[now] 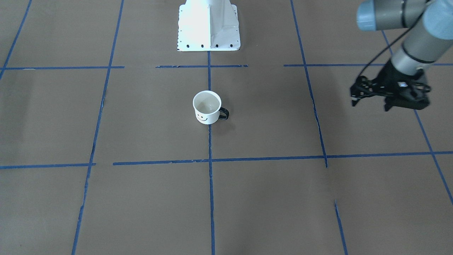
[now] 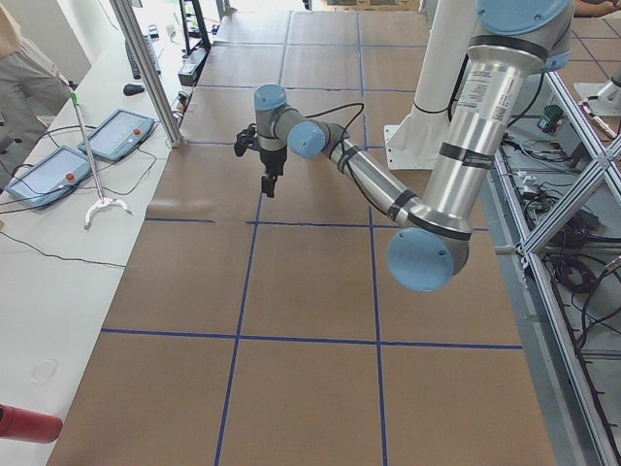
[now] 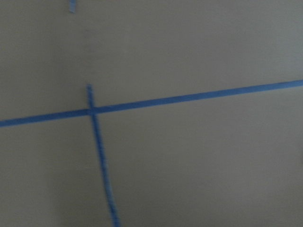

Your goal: Flip mug

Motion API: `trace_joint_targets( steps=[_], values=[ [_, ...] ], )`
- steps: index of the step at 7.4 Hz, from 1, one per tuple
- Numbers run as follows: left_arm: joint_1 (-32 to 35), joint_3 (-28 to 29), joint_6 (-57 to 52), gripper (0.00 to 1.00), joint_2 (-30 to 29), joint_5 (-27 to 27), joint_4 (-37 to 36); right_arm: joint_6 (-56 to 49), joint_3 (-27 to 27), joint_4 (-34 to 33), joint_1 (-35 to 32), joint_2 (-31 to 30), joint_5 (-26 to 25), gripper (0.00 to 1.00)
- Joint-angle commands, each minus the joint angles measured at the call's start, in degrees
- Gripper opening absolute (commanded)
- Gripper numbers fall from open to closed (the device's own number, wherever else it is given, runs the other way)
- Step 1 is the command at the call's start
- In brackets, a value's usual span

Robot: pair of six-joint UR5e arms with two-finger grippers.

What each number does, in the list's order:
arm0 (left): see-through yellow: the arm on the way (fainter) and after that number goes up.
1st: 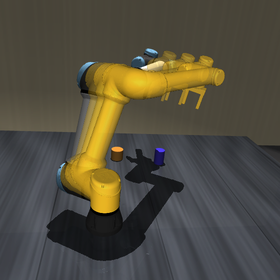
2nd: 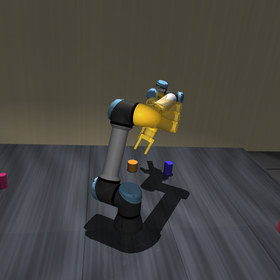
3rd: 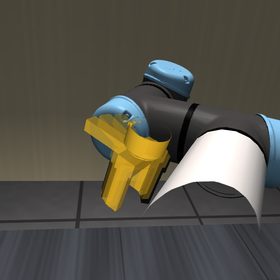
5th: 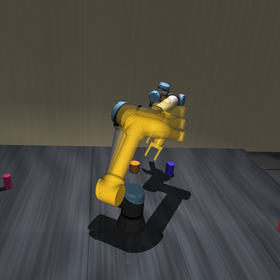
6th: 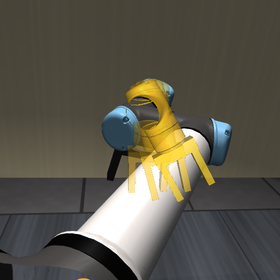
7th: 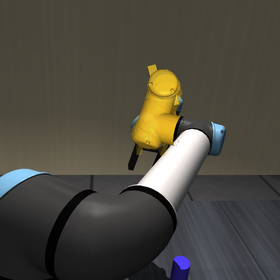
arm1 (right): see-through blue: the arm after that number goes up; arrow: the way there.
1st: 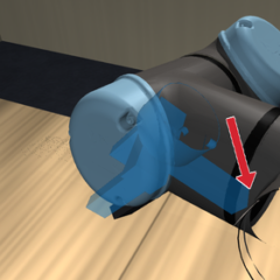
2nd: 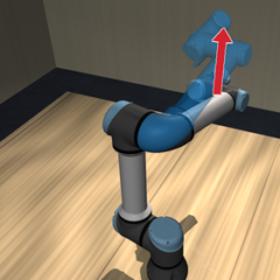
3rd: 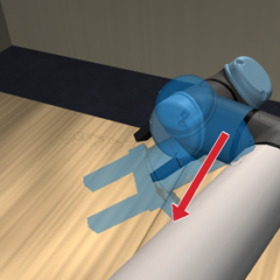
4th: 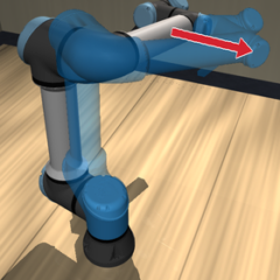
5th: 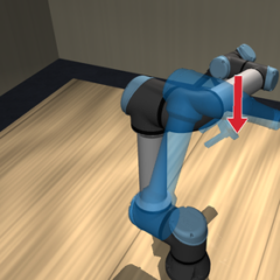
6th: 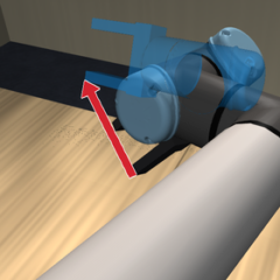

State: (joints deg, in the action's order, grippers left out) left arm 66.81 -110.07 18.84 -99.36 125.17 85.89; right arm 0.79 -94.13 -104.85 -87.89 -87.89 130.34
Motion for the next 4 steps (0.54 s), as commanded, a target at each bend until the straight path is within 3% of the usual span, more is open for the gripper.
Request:
trace_joint_targets(
  steps=[1, 2, 3, 4],
  values=[
    [15.7, 6.2, -22.5, 1.0, 8.6, 2.6, 0.1, 0.0, 0.0, 0.0, 0.0, 0.0, 0.0, 1.0],
    [20.7, 12.4, -28.7, 1.0, 10.8, 10.3, 0.1, 0.0, 0.0, 0.0, 0.0, 0.0, 0.0, 1.0],
    [22.6, 13.9, -29.0, 1.0, 11.2, 15.6, 0.0, 0.0, 0.0, 0.0, 0.0, 0.0, 0.0, 1.0],
    [22.7, 14.3, -28.7, 1.0, 11.1, 15.1, -0.2, 0.0, 0.0, 0.0, 0.0, 0.0, 0.0, 1.0]
  ],
)
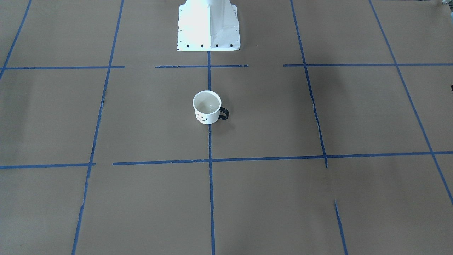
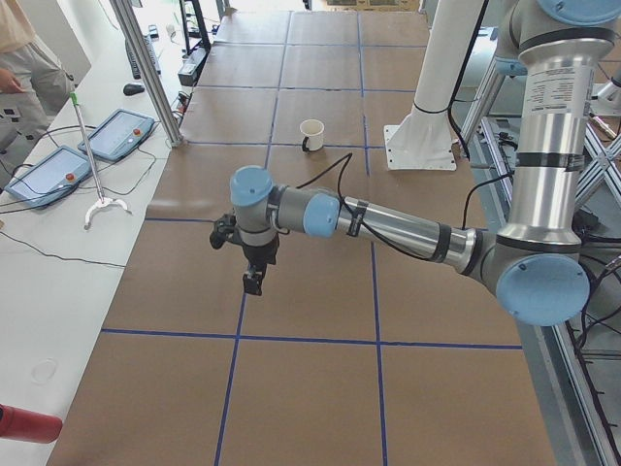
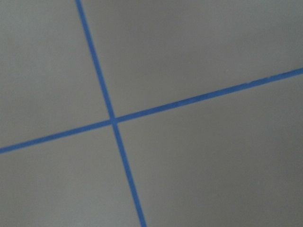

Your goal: Flip mug

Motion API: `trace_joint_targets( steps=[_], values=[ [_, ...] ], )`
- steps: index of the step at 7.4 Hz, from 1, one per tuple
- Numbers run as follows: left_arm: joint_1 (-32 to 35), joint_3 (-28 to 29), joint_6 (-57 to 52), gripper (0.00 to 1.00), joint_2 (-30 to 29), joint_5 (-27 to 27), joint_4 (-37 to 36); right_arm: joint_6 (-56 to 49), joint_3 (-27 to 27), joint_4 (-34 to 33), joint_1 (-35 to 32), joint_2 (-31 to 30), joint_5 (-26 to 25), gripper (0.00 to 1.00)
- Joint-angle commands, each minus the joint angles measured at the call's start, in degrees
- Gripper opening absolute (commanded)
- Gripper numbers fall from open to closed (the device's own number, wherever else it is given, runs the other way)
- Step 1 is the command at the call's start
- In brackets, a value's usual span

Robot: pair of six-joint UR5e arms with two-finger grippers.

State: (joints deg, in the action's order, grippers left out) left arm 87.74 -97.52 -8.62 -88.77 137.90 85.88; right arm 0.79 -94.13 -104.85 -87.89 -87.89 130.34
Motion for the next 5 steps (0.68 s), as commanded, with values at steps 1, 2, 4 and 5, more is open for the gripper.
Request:
trace_joint_targets(
  steps=[1, 2, 4, 5],
  values=[
    [1.7, 1.6, -1.2, 1.0, 0.5, 1.3, -0.2, 0.0, 0.0, 0.0, 0.0, 0.0, 0.0, 1.0],
    [1.7, 1.4, -1.3, 1.0, 0.4, -0.4, -0.2, 0.0, 0.0, 0.0, 0.0, 0.0, 0.0, 1.0],
    [1.6, 1.2, -1.3, 1.0, 0.4, -4.4, -0.2, 0.0, 0.0, 0.0, 0.0, 0.0, 0.0, 1.0],
    [1.6, 0.8, -1.3, 1.0, 0.4, -4.7, -0.2, 0.0, 0.0, 0.0, 0.0, 0.0, 0.0, 1.0]
  ],
)
